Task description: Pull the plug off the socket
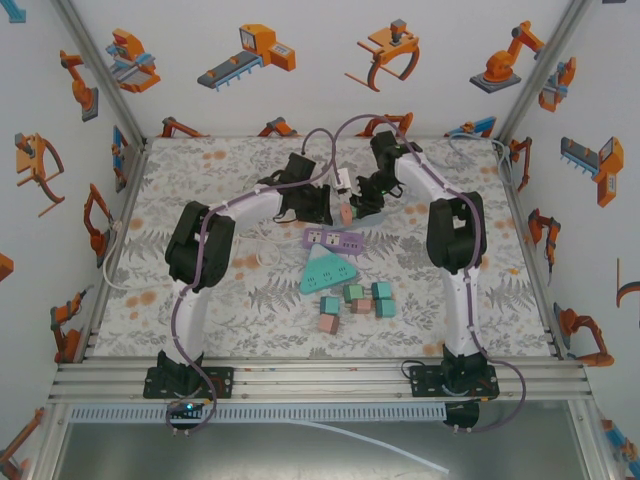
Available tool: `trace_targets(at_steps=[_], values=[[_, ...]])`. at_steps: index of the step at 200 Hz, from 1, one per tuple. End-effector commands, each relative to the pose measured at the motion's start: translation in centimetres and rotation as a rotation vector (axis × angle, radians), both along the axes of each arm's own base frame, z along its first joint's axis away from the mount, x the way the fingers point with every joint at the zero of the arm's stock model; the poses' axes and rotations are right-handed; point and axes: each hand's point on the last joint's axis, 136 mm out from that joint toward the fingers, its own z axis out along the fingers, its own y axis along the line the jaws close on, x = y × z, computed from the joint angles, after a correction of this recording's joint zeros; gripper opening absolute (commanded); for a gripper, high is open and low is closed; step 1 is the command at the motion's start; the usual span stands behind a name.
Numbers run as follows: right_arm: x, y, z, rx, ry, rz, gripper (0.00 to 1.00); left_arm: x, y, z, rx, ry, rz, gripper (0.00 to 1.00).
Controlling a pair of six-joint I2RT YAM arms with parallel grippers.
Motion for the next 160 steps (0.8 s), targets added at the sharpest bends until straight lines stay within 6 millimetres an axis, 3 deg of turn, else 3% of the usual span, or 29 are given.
trace_targets(at_steps=[1,34,87,118,160], values=[[0.6,1.8,3.9,0.129,0.035,-0.053,0.07,-2.7,5.0,-10.2,0.329,0.105,-0.001,0.35],[-0.3,2.1,3.3,0.114,0.069,-0.043,0.01,-2.3,6.0,-10.0,0.366,0.097,-0.002,0.37],[-0.4,2.8,5.2,0.168,0.1,-0.053,0.0,-2.5,6.9,-10.5,0.449,0.12,-0.071,0.36],[-0.9,2.2,2.9,0.043,0.049,-0.028,0.0,-2.2,7.3,-10.5,0.478,0.111,-0.067,0.38],[-1.1,3.0,3.3,0.094,0.108,-0.054,0.0,-2.6,6.5,-10.6,0.453,0.146,-0.124,0.42]])
